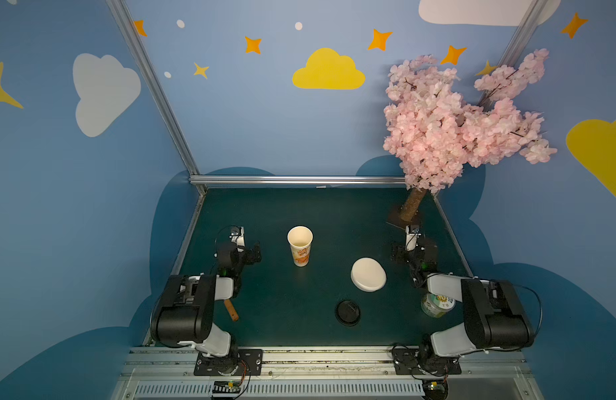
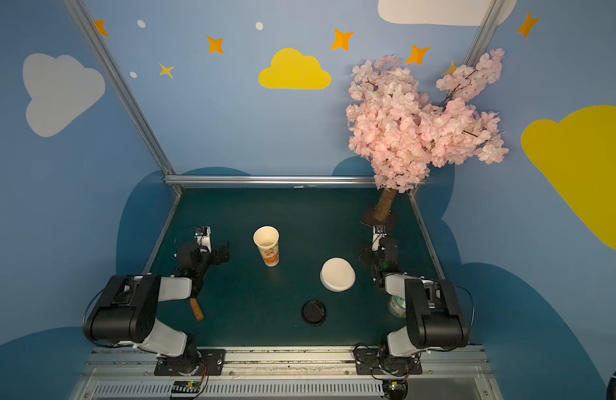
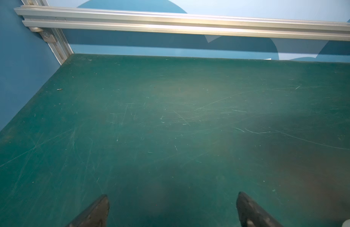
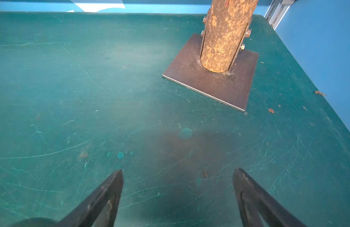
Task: Put the leak-proof paper on the milk tea cups
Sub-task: Pick up the leak-proof paper from the center of the board.
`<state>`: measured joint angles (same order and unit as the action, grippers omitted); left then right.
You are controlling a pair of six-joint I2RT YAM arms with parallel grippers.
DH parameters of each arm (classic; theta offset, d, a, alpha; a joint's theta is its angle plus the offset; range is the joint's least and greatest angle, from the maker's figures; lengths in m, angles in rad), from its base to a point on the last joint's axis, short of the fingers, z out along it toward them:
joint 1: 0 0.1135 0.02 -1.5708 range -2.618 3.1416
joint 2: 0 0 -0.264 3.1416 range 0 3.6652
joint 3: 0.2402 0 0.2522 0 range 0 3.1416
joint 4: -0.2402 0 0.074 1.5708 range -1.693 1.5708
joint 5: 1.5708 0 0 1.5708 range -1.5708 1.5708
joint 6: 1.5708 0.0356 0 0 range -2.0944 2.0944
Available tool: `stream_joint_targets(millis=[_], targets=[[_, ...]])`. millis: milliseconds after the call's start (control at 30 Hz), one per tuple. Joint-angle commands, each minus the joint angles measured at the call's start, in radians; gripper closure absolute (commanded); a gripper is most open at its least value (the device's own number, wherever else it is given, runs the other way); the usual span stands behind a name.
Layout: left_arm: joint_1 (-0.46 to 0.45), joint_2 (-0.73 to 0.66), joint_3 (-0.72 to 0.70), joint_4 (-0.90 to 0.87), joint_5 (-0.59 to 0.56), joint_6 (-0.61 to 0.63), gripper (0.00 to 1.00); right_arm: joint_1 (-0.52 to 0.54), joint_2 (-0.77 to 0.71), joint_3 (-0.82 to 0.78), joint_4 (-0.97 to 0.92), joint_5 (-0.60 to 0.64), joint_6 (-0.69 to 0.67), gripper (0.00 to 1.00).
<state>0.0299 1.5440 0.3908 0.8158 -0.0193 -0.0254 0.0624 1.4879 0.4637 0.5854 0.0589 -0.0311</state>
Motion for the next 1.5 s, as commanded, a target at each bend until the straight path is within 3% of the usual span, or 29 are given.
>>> stream_joint_targets(millis=[0, 600, 700, 767, 833, 867, 900, 967, 1033, 1233, 1333, 1467], targets=[[-0.003, -0.009, 0.008, 0.0, -0.005, 0.008, 0.0, -0.002, -0.012, 0.016, -0.007, -0.007, -0.002, 0.11], [-0.008, -0.041, 0.009, 0.016, -0.044, 0.01, 0.0, -0.001, -0.021, 0.019, -0.01, 0.007, 0.005, 0.11], [-0.016, -0.198, 0.086, -0.247, -0.077, -0.003, 0.0, 0.007, -0.097, 0.089, -0.167, -0.023, -0.02, 0.11], [-0.013, -0.307, 0.166, -0.479, -0.162, -0.184, 0.0, 0.015, -0.168, 0.201, -0.427, -0.03, 0.057, 0.11], [-0.009, -0.387, 0.235, -0.733, -0.286, -0.475, 0.0, 0.012, -0.197, 0.33, -0.676, 0.069, 0.322, 0.11], [-0.006, -0.417, 0.249, -0.834, -0.333, -0.595, 0.0, 0.003, -0.195, 0.365, -0.774, 0.073, 0.469, 0.11], [-0.003, -0.443, 0.24, -0.857, -0.337, -0.642, 0.0, -0.004, -0.186, 0.365, -0.771, -0.004, 0.524, 0.11], [0.022, -0.507, 0.184, -0.777, -0.179, -0.582, 0.0, -0.004, -0.153, 0.348, -0.74, -0.253, 0.453, 0.11], [0.034, -0.566, 0.155, -0.759, -0.077, -0.577, 0.0, 0.018, -0.119, 0.361, -0.821, -0.347, 0.459, 0.11], [0.035, -0.627, 0.124, -0.682, 0.194, -0.577, 0.0, 0.161, -0.017, 0.338, -0.983, -0.31, 0.451, 0.11], [0.033, -0.612, 0.125, -0.648, 0.288, -0.585, 0.0, 0.196, 0.042, 0.338, -1.005, -0.327, 0.435, 0.11], [0.034, -0.596, 0.122, -0.621, 0.358, -0.584, 0.0, 0.211, 0.114, 0.368, -1.078, -0.251, 0.42, 0.15]])
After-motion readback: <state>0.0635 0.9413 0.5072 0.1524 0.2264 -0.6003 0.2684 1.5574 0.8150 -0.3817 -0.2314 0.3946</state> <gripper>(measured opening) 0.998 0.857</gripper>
